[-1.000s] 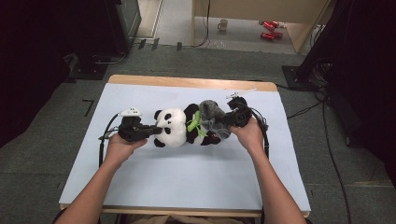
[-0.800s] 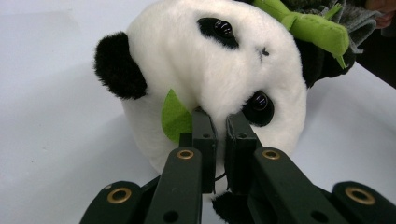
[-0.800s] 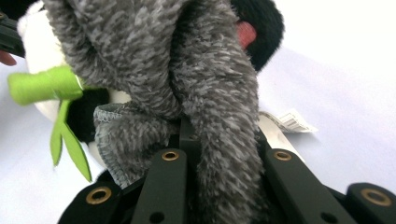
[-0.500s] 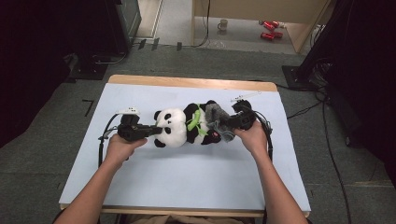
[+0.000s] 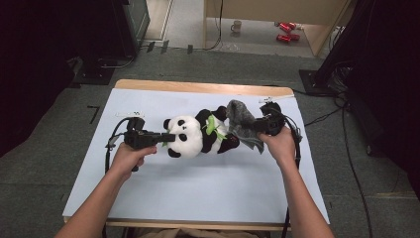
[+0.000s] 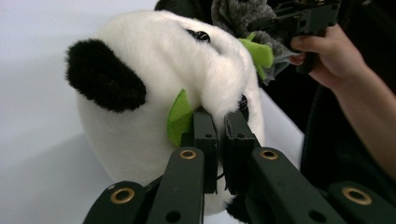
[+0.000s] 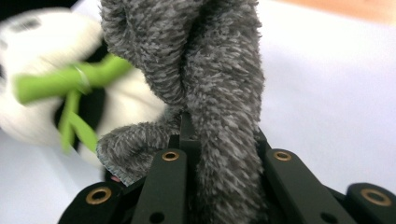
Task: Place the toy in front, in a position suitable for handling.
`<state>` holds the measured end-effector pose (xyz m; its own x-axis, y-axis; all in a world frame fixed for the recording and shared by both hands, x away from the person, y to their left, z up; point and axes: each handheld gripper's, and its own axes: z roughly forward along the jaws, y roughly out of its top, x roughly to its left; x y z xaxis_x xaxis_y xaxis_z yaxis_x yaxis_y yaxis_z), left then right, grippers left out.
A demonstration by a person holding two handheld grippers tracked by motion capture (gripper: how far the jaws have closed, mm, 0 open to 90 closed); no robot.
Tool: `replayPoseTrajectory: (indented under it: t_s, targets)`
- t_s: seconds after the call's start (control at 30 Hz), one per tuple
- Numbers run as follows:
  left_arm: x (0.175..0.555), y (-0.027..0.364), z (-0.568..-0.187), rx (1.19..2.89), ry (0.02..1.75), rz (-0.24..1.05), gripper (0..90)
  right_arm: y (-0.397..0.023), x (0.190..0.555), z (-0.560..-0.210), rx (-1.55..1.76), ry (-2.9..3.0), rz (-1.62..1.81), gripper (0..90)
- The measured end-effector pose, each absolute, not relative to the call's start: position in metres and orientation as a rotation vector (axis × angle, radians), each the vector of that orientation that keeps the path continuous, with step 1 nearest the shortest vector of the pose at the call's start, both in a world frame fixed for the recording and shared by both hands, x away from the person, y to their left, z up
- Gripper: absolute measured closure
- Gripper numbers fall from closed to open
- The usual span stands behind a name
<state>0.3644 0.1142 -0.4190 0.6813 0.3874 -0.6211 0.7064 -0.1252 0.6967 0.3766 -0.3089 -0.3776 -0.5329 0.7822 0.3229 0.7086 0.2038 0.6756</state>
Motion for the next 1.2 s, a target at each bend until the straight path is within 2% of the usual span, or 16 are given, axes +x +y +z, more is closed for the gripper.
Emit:
replayPoseTrajectory:
  t_s: [0.13, 0.27, 0.37, 0.47, 0.53, 0.6, 0.9, 1.2]
  targets:
    - [0.367, 0.115, -0.42, 1.83, 0.967, -0.187, 86.8, -0.298, 0.372, -0.351, 1.398, 2.359, 1.315, 77.6]
    - [0.369, 0.116, -0.423, 1.869, 1.026, -0.115, 86.4, -0.274, 0.365, -0.332, 1.334, 2.393, 1.369, 77.5]
    - [0.371, 0.118, -0.425, 1.875, 1.06, -0.105, 86.2, -0.252, 0.36, -0.326, 1.264, 2.445, 1.373, 77.5]
    - [0.374, 0.119, -0.426, 1.832, 1.104, -0.166, 86.2, -0.234, 0.356, -0.324, 1.231, 2.478, 1.383, 77.5]
    - [0.374, 0.117, -0.425, 1.839, 1.118, -0.147, 86.2, -0.223, 0.354, -0.324, 1.203, 2.502, 1.387, 77.5]
    - [0.375, 0.115, -0.426, 1.865, 1.138, -0.103, 86.0, -0.213, 0.352, -0.325, 1.179, 2.526, 1.387, 77.5]
    - [0.377, 0.12, -0.431, 1.854, 1.165, -0.11, 84.5, -0.179, 0.339, -0.361, 1.127, 2.657, 1.287, 77.5]
    - [0.375, 0.119, -0.43, 1.862, 1.149, -0.096, 82.9, -0.185, 0.351, -0.381, 1.179, 2.654, 1.232, 77.5]
